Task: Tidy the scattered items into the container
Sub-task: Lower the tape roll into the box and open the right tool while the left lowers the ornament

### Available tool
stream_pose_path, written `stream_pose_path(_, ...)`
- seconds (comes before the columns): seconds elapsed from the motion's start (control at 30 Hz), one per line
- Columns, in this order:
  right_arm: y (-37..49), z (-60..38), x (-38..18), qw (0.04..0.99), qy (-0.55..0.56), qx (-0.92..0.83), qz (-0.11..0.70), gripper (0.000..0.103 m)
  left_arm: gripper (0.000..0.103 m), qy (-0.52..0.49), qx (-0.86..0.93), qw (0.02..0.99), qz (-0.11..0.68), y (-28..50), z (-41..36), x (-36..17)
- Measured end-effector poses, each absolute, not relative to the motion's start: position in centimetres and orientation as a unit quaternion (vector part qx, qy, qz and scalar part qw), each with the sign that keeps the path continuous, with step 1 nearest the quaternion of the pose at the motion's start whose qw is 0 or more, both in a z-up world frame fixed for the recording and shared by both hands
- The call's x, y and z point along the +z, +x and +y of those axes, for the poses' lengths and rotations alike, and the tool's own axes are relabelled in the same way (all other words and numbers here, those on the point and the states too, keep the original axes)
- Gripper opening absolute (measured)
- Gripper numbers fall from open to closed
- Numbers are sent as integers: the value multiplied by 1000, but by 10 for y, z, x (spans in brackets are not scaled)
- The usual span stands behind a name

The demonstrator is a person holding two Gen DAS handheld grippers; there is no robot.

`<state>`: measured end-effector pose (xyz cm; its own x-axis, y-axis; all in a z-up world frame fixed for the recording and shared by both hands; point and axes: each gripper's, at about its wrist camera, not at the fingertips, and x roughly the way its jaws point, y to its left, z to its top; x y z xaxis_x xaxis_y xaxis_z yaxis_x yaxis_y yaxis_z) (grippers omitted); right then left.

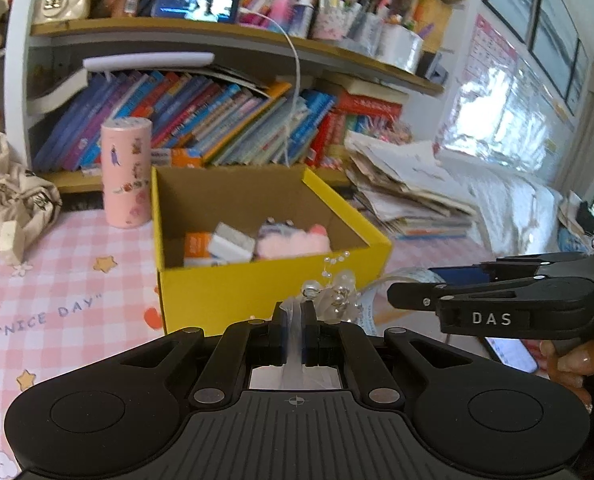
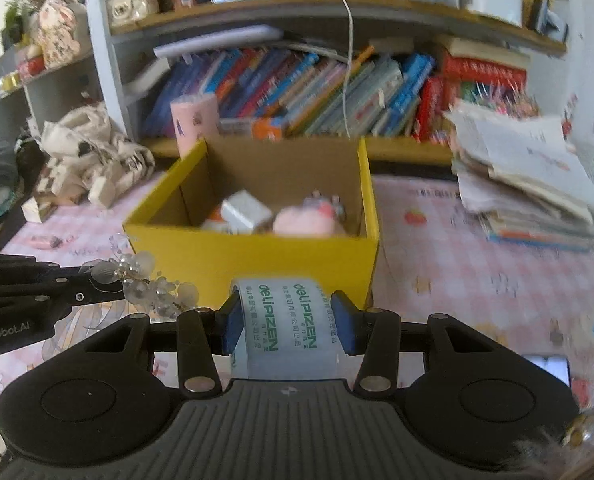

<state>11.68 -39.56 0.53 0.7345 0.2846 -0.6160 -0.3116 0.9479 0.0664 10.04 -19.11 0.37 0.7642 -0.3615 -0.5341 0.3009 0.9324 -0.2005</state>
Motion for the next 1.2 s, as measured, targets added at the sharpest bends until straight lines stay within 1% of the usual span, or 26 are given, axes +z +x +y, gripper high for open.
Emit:
stream_pose_path(0.37,172,-397,44,936,-5,223,271,44,4,-42,-145,957,248,139,-201,44)
stream_pose_path(0.57,216,-386,50,933,-10,247,262,44,4,-37,-125,962,239,170,-199,50)
stream_pose_path(0.8,275,-366,26,921,-27,253,294,44,4,-29,-88,956,280,217,-193,27)
stream_pose_path(1.0,317,-342,-9,910,-82,250,322,41,4,-4,-78,944,320,243,-196,4)
stream_pose_path(1.2,348,-331,-15,903,-89,256,333,41,4,18,-70,933,353,258,-200,-16)
